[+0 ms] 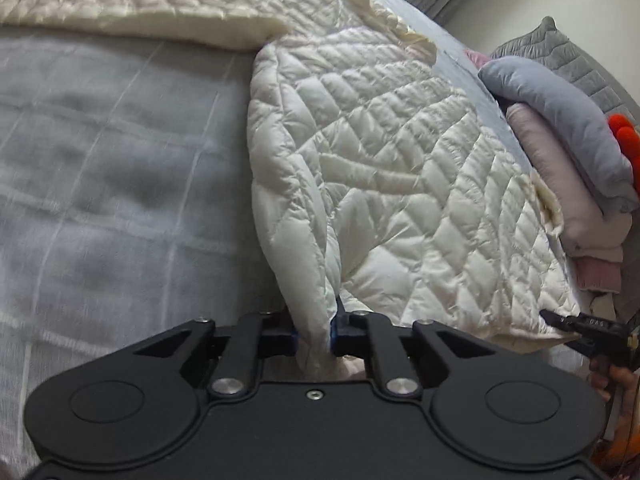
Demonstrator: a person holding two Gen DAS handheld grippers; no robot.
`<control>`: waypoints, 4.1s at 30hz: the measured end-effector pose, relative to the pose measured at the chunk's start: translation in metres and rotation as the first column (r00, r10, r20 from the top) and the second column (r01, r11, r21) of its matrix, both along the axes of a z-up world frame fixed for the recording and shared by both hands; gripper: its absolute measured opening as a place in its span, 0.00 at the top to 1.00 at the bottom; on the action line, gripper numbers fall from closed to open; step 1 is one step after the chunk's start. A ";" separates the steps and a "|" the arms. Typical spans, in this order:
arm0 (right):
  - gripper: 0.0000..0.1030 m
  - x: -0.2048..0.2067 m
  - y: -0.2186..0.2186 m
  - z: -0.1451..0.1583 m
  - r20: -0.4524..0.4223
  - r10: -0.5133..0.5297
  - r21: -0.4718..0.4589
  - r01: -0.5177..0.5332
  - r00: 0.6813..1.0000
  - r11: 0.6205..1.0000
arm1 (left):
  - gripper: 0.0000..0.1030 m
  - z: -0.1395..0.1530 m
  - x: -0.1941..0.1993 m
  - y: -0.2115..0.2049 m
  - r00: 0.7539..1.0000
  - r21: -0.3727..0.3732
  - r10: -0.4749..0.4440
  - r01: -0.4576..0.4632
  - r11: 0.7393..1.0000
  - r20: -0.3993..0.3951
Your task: Fold large clothes
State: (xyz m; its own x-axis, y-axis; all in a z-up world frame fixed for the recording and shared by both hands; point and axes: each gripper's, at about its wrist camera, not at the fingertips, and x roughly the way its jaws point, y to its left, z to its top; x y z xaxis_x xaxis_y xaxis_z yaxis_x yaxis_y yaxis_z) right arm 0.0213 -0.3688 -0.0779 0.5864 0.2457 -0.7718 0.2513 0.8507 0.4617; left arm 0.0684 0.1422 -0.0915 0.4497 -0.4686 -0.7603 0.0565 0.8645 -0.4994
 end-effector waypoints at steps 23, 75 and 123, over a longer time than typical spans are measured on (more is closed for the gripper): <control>0.27 -0.041 -0.021 0.071 0.135 -0.108 -0.405 0.154 0.985 0.901 | 0.06 0.063 -0.006 -0.015 0.939 0.384 -0.148 0.019 0.923 0.310; 0.24 0.116 -0.265 -0.001 0.188 -0.421 -0.337 0.461 0.888 0.821 | 0.03 0.005 0.221 0.146 0.763 0.419 0.555 -0.646 0.638 0.331; 0.94 0.153 -0.185 0.073 0.408 -0.364 -0.122 0.445 0.838 0.887 | 0.00 0.027 0.166 -0.052 0.925 0.153 0.168 -0.231 0.961 0.342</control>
State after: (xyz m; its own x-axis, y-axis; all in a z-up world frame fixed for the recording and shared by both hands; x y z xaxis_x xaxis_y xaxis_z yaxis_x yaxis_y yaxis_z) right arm 0.1741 -0.5533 -0.0054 0.8452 -0.2143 -0.4895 0.4425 0.7944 0.4162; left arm 0.2343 0.0899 -0.0647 0.7541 -0.2071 -0.6232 0.0037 0.9503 -0.3114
